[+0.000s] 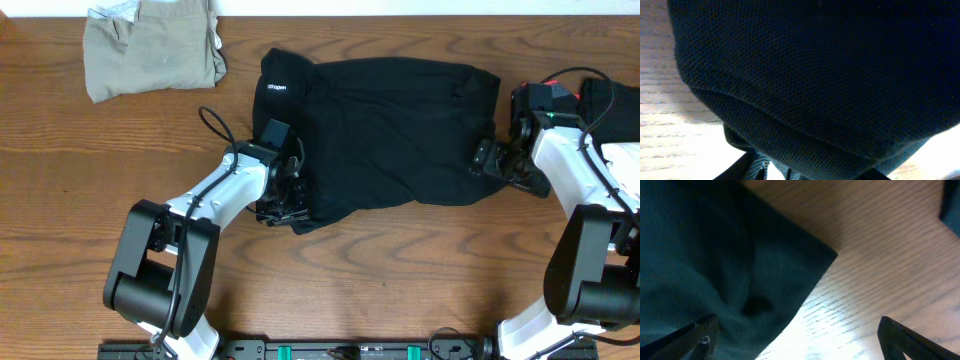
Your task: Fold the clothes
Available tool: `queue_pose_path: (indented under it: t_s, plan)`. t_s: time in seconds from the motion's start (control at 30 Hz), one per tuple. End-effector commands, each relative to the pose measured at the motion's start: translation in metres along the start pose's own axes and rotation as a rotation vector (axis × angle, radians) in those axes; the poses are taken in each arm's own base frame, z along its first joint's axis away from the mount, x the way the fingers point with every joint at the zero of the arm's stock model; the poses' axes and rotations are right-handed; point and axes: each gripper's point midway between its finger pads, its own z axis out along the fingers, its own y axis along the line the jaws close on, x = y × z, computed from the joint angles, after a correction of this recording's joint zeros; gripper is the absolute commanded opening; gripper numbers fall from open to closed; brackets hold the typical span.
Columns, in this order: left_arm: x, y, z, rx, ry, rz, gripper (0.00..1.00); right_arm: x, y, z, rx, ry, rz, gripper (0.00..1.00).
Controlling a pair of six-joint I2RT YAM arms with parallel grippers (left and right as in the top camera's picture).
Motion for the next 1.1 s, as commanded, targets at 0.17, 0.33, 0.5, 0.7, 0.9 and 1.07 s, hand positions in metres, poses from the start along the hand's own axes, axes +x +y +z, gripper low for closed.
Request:
queue_pose_path:
  t_s: [0.17, 0.33, 0.5, 0.7, 0.9, 1.07]
  plan:
    - [0.003, 0.002, 0.002, -0.007, 0.011, -0.001, 0.43, -0.006, -0.017, 0.017, -0.053, -0.007, 0.032, 0.89]
    - [0.003, 0.002, 0.002, -0.006, 0.011, 0.000, 0.43, -0.006, -0.017, 0.024, -0.135, 0.001, 0.078, 0.86]
    - [0.002, 0.002, 0.002, -0.006, 0.010, 0.000, 0.43, -0.009, -0.014, 0.026, -0.151, -0.013, 0.080, 0.84]
    - [0.003, 0.002, 0.002, -0.007, 0.012, -0.001, 0.43, -0.012, -0.004, 0.032, -0.200, -0.014, 0.079, 0.83]
    - [0.004, 0.003, 0.002, -0.009, 0.016, -0.003, 0.43, -0.009, -0.002, 0.042, -0.199, 0.009, 0.082, 0.83]
    - [0.004, 0.003, 0.002, -0.009, 0.016, -0.004, 0.43, -0.012, -0.002, 0.044, -0.201, -0.001, 0.086, 0.79]
